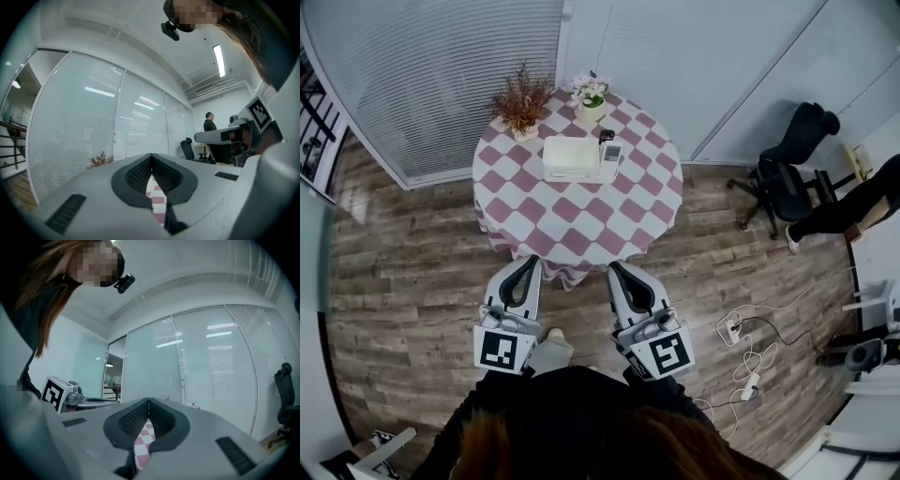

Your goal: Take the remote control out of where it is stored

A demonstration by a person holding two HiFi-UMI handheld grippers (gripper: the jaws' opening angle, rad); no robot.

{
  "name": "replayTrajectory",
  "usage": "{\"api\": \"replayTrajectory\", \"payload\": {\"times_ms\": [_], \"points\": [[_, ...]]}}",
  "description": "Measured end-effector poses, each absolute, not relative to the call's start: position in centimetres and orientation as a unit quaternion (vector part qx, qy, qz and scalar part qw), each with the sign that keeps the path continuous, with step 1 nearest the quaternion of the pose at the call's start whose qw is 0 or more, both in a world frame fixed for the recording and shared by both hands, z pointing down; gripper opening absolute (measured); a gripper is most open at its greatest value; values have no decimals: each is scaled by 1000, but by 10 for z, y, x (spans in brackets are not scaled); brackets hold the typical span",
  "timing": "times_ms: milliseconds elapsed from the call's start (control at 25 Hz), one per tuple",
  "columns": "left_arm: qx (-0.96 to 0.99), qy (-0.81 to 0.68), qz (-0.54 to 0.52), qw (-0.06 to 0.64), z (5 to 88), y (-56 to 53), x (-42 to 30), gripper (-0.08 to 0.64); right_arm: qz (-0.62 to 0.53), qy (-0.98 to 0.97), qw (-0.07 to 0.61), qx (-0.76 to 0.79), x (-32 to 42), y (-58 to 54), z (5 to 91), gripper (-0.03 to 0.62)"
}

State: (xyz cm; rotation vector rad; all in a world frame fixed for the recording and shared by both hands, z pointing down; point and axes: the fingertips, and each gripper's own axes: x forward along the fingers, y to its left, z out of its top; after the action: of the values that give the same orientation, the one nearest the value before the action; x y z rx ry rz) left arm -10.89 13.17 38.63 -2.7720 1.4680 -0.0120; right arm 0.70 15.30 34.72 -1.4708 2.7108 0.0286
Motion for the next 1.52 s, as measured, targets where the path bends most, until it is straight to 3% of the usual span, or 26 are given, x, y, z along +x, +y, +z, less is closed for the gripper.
{"api": "replayTrajectory", "payload": {"times_ms": [640, 1520], "points": [[-881, 472, -17, -13, 401, 94, -136, 6, -1, 870, 22, -492, -9, 110, 354, 14], [-869, 494, -20, -11, 400, 26, -115, 6, -6, 884, 18, -467, 14, 33, 361, 14]]}}
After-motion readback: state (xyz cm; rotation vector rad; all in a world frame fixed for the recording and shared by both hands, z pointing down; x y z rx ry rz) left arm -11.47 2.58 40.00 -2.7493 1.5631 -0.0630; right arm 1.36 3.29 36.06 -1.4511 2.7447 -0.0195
